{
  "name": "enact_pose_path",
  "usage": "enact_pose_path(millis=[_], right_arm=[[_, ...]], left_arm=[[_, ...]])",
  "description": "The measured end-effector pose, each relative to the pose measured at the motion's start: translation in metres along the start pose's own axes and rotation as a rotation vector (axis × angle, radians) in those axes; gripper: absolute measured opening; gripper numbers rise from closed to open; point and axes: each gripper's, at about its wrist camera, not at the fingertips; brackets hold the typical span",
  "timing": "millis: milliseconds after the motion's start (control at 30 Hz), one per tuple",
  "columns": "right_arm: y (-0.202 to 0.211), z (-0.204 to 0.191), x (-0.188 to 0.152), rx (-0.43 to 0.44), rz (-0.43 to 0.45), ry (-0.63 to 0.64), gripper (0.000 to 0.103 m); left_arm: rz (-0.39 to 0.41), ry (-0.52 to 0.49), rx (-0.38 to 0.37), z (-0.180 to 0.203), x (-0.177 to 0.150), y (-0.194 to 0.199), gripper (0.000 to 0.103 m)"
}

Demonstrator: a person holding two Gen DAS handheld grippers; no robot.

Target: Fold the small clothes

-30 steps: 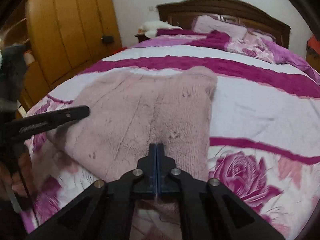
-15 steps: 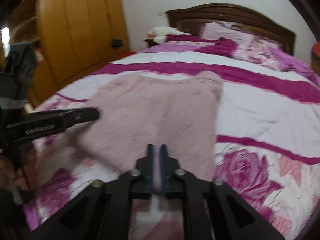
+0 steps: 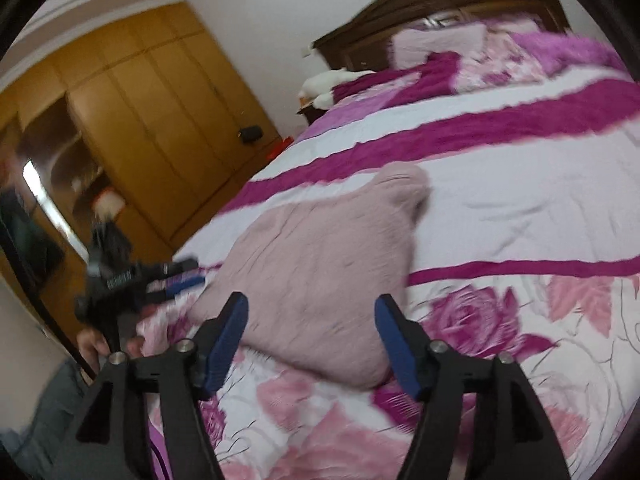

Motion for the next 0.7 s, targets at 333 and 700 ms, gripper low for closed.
enact_pose_path(millis=[333,700], right_arm=[[-0.026,0.084,-0.009,0.013,-0.112,-0.221,0.076],[-0.081,0.082,0.012,0.156,-0.171,-0.306,0.080]], left_arm=[[-0.172,0.067,0.012,-0.021,-0.012,-0.033,0.054],[-0.225,0.106,-0.199,-0.016,0.004,-0.065,0.054]])
Point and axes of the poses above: each gripper's, at about its wrist camera, not at the fingertips, and y roughly against the way its jaws point, z to its right, x to its top, and after that the axes turned 2 degrees about -z, right-handed
